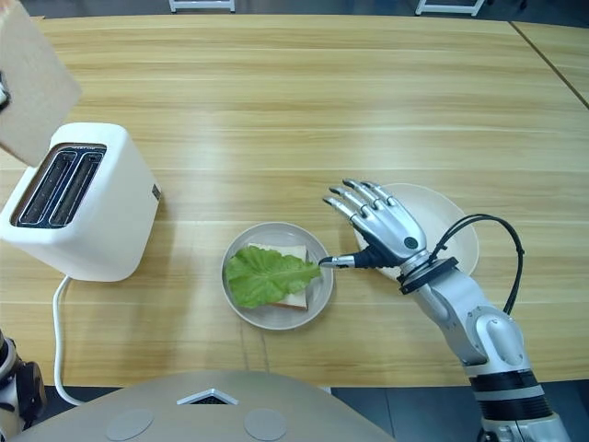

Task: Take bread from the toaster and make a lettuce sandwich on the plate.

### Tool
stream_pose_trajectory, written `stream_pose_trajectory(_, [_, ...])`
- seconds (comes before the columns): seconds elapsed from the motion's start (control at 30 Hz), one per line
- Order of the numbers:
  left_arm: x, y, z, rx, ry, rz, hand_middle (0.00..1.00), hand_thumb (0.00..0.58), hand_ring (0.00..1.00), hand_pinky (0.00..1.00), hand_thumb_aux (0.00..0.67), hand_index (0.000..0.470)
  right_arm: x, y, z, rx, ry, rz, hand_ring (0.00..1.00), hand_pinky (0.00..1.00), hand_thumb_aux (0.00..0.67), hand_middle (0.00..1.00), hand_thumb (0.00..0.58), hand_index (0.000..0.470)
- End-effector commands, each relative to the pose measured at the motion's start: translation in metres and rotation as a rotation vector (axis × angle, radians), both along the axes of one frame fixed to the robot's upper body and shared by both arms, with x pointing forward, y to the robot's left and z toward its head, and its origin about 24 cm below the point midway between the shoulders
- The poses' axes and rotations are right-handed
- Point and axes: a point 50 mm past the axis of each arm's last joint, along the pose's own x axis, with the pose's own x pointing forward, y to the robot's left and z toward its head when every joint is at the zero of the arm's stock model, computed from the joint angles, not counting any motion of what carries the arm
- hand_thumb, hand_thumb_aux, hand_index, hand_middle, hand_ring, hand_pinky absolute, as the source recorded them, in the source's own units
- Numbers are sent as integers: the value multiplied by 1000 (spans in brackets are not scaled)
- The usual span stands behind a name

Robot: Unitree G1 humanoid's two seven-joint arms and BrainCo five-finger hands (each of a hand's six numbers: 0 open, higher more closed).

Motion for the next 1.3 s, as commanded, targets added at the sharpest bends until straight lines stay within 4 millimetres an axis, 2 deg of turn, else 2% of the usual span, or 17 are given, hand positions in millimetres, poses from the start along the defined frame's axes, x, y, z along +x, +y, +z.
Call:
stream_pose_trajectory(0.03, [12,-33,-36,-178,270,-293,1000,580,1000,1000,670,470,-14,22,21,62,-177,173,0,0,0,0,0,0])
stream_pose_trajectory(0.2, [20,-75,-80,-380,614,-636,1000,580,1000,1000,670,470,-38,43,37,63,-326,403,0,0,0,0,0,0])
stream_pose_trajectory(0.37, [32,-102,-104,-480,872,-853,1000,580,1000,1000,670,470,-55,50,49,82,-383,531,0,0,0,0,0,0])
stream_pose_trajectory(0.5, [43,-120,-122,-467,1003,-923,1000,580,1000,1000,670,470,-62,55,38,28,-268,610,0,0,0,0,0,0])
stream_pose_trajectory(0.73, [53,-151,-153,-370,1125,-947,1000,580,1000,1000,670,470,-64,52,-1,-93,107,625,0,0,0,0,0,0])
stream_pose_trajectory(0.93, [56,-155,-180,-282,1184,-916,1000,580,1000,1000,670,470,-62,48,-24,-152,321,580,0,0,0,0,0,0])
stream_pose_trajectory(1.13, [65,-152,-195,-164,1183,-857,1000,580,1000,1000,670,470,-57,47,-39,-165,445,510,0,0,0,0,0,0])
stream_pose_trajectory(1.3, [72,-151,-199,-69,1140,-815,1000,580,1000,1000,670,470,-53,52,-51,-151,548,473,0,0,0,0,0,0])
